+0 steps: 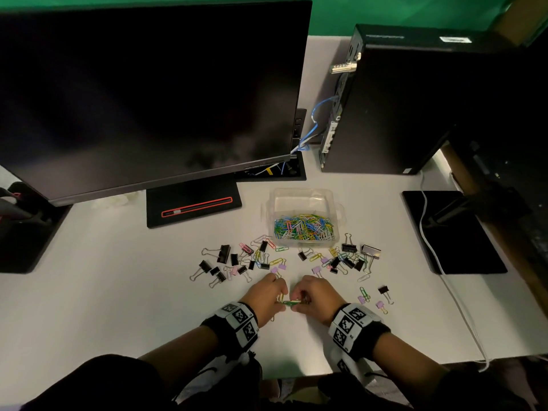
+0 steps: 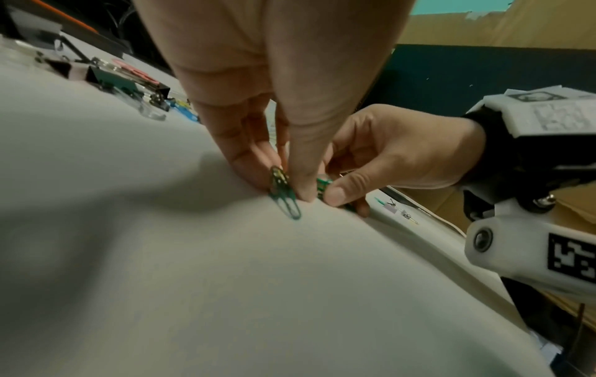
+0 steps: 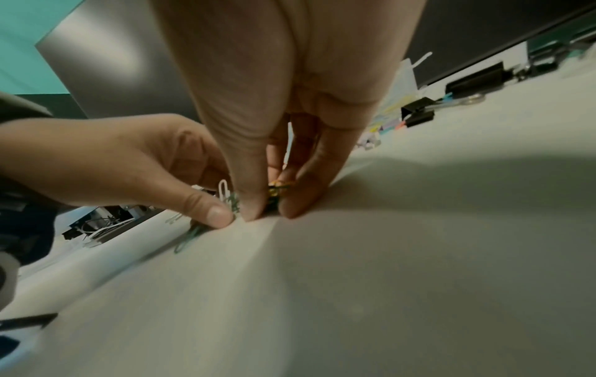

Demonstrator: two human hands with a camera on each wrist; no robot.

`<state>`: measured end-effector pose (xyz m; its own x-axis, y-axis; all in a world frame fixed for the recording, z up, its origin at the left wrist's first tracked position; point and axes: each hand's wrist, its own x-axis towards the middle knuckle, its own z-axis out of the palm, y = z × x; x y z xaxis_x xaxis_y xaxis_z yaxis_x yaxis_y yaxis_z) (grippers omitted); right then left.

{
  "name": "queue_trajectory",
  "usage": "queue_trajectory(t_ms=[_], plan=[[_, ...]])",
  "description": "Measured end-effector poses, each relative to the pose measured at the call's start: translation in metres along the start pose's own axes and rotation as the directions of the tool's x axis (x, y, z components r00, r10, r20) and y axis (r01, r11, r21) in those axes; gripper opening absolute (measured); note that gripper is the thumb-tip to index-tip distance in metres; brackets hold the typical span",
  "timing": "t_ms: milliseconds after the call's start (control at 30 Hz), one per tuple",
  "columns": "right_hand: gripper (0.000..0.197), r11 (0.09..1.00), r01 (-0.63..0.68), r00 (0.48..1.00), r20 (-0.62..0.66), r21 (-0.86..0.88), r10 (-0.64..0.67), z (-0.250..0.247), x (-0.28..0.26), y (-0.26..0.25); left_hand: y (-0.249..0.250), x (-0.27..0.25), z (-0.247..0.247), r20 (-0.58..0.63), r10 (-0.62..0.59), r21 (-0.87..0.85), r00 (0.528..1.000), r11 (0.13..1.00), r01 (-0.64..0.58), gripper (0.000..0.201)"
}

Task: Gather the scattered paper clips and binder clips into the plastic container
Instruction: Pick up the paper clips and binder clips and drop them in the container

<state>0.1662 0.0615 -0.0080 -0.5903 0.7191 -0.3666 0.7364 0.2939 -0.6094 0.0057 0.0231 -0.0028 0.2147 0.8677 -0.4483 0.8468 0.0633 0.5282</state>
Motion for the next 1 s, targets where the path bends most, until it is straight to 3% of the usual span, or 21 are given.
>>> queue_trajectory(t_ms=[100, 233, 400, 600, 700, 800, 900, 1000], plan=[[0.010, 1.000, -0.017, 1.000, -0.010, -0.004, 0.017, -0.011, 0.003, 0.002, 0.000, 0.006, -0.004, -0.013, 0.024, 0.056, 1.000, 0.998, -0.023, 0.023], [0.010, 0.997, -0.068, 0.995, -0.070, 0.037, 0.071, -0.036, 0.011, 0.007, -0.001, 0.013, -0.014, -0.032, 0.047, 0.128, 0.998, 0.991, -0.042, 0.027], [0.019, 0.978, -0.065, 0.964, -0.239, 0.200, 0.113, -0.084, 0.032, 0.005, 0.000, 0.020, -0.018, -0.071, 0.031, 0.141, 0.997, 0.990, -0.021, 0.029], [0.024, 0.986, -0.124, 0.916, -0.371, 0.107, 0.156, -0.118, 0.061, 0.004, 0.004, 0.023, -0.018, -0.059, 0.035, 0.190, 0.998, 0.981, -0.024, 0.029], [0.024, 0.988, -0.157, 0.921, -0.362, -0.010, 0.143, -0.116, 0.061, 0.006, 0.005, 0.025, -0.021, 0.019, 0.015, 0.201, 1.000, 0.980, -0.018, 0.029], [0.012, 0.990, -0.130, 0.948, -0.298, -0.053, 0.109, -0.106, 0.048, 0.009, 0.007, 0.028, -0.025, 0.075, -0.005, 0.205, 0.997, 0.979, -0.010, 0.027], [0.020, 0.975, -0.164, 0.979, -0.148, -0.152, 0.142, -0.089, 0.033, 0.017, 0.007, 0.032, -0.027, 0.107, -0.002, 0.191, 0.994, 0.981, -0.018, 0.026], [0.032, 0.961, -0.181, 0.979, -0.132, -0.210, 0.155, -0.073, 0.029, 0.025, 0.004, 0.033, -0.027, 0.100, 0.017, 0.170, 0.995, 0.985, -0.034, 0.024]])
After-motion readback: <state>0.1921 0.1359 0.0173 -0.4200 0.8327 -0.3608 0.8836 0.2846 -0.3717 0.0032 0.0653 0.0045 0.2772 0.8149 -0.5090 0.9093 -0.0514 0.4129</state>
